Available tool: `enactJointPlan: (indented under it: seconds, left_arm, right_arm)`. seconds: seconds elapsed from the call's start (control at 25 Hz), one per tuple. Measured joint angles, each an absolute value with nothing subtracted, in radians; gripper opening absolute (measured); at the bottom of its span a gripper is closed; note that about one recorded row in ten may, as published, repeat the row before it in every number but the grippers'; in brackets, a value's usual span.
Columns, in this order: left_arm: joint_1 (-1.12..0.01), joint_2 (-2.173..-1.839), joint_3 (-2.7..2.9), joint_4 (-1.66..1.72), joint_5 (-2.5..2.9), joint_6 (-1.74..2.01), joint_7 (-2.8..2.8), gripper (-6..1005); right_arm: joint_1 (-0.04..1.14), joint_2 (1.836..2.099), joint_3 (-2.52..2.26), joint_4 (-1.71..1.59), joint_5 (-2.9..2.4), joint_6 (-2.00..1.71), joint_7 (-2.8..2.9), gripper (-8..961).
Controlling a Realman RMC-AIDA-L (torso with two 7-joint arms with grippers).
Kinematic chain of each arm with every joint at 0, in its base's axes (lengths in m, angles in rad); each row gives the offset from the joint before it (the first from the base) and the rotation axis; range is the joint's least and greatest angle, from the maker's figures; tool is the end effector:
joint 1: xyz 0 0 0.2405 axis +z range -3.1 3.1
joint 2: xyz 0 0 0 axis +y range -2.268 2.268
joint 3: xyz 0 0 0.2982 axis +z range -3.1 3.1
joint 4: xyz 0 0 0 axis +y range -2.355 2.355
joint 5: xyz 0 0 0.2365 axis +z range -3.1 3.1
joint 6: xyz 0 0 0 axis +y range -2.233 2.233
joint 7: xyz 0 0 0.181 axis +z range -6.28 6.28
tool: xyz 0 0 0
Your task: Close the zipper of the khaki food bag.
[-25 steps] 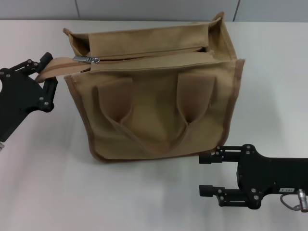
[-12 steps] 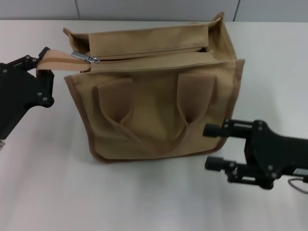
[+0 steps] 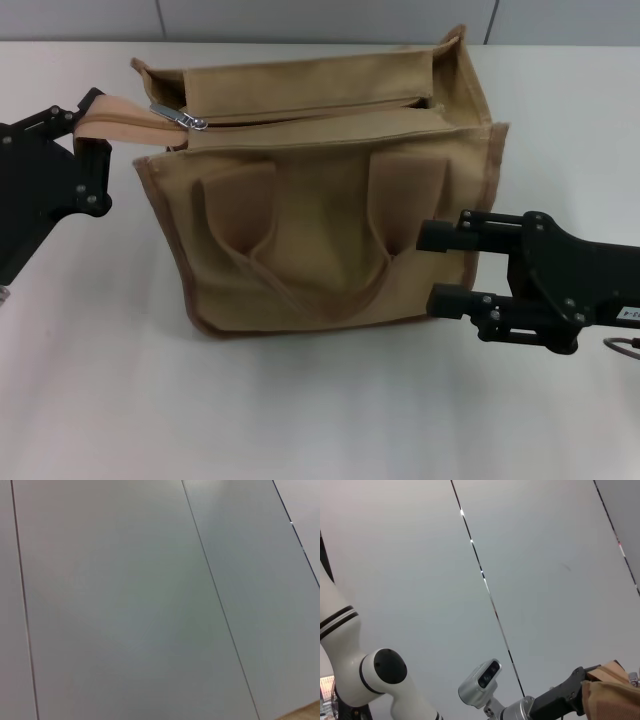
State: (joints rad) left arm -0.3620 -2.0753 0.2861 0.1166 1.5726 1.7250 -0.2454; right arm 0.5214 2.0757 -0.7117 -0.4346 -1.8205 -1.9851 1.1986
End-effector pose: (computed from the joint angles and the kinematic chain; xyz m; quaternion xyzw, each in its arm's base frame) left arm -0.3383 0.3188 -0.0279 -0.7703 -0.0133 -0.3936 0.5016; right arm 0.2473 0.3062 -0.0546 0.8913 -0.1338 -0.4313 0.0397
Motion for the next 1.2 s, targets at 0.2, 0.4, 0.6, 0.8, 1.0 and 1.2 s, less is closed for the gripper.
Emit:
enactJointPlan:
  seconds: [0.2, 0.4, 0.6, 0.8, 1.0, 1.2]
  left_arm:
    - [-0.363, -2.075, 0.281, 0.117, 1.572, 1.726, -0.245, 12]
    - [-0.365, -2.076, 0.281, 0.117, 1.572, 1.726, -0.245, 12]
    - [-0.365, -2.076, 0.281, 0.117, 1.572, 1.726, -0.245, 13]
    - [-0.365, -2.075, 0.281, 0.116, 1.572, 1.727, -0.245, 13]
    - [-0.365, -2.075, 0.281, 0.114, 1.572, 1.727, -0.245, 14]
    - [-0.366, -2.075, 0.281, 0.113, 1.572, 1.727, -0.245, 15]
  right_arm:
    - [0.525, 2.075, -0.712, -0.435, -1.822, -1.986, 1.202, 631]
    - [0.526, 2.074, -0.712, -0.436, -1.820, -1.987, 1.203, 630]
    - [0.526, 2.074, -0.712, -0.436, -1.820, -1.999, 1.207, 628]
    - [0.526, 2.074, -0.712, -0.436, -1.820, -2.000, 1.213, 626]
    - [0.526, 2.074, -0.712, -0.436, -1.821, -2.000, 1.213, 625]
    - [0.527, 2.074, -0.712, -0.436, -1.822, -2.000, 1.213, 623]
